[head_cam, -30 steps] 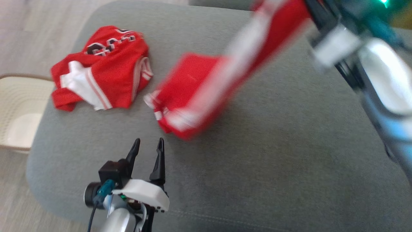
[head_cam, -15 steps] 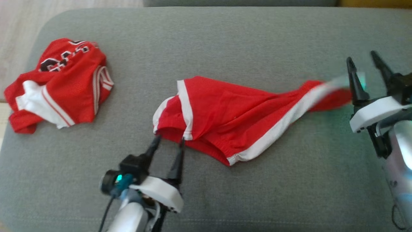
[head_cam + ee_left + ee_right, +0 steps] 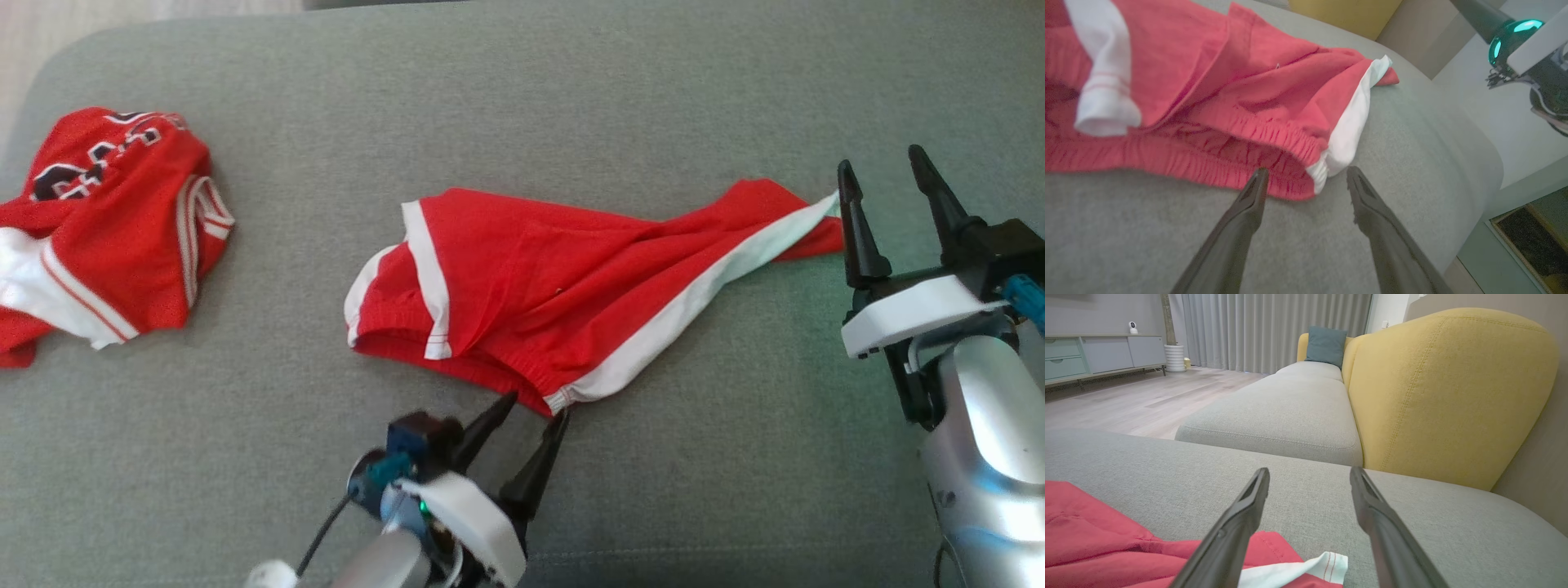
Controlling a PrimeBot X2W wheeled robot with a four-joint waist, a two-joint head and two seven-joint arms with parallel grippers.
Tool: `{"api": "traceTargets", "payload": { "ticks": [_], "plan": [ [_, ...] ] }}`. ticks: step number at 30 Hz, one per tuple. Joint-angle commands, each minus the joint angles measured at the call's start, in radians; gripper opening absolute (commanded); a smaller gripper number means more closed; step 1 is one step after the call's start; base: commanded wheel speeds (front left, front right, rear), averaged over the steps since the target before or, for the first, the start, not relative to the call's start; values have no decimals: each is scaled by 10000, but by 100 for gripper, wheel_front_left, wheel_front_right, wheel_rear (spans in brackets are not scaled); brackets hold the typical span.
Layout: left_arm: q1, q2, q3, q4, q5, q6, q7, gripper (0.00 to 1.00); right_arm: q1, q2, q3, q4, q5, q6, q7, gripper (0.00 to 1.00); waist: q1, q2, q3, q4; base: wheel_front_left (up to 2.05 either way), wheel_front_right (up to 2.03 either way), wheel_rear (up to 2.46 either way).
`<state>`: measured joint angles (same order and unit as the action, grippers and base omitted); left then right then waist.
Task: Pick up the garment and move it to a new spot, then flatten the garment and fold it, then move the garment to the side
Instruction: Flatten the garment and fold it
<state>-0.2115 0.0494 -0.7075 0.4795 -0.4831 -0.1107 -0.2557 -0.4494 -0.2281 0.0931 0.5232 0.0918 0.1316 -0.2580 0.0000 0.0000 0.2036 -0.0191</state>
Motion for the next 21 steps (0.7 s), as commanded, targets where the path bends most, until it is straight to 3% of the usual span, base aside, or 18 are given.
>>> {"api": "traceTargets", "payload": {
  "ticks": [1,11,13,21],
  "plan": [
    [-546,8,154,-234,-107,-63,-61,100,-86,21,110,-377,-82,-9,-38,100,0,0,81,-100,0,0,0],
    [-1067,8,4,179,-299,-152,-61,100,-35,305,19,-547,-101,-9,-38,100,0,0,334,-441,0,0,0],
    [-1101,8,46,164,-308,-158,-61,0,-36,345,-6,-575,-93,-9,-38,100,0,0,355,-464,0,0,0],
    [-1119,8,1025,-624,-66,-27,-61,0,107,488,-199,-643,-66,-9,-38,100,0,0,276,-319,0,0,0]
  ]
}}
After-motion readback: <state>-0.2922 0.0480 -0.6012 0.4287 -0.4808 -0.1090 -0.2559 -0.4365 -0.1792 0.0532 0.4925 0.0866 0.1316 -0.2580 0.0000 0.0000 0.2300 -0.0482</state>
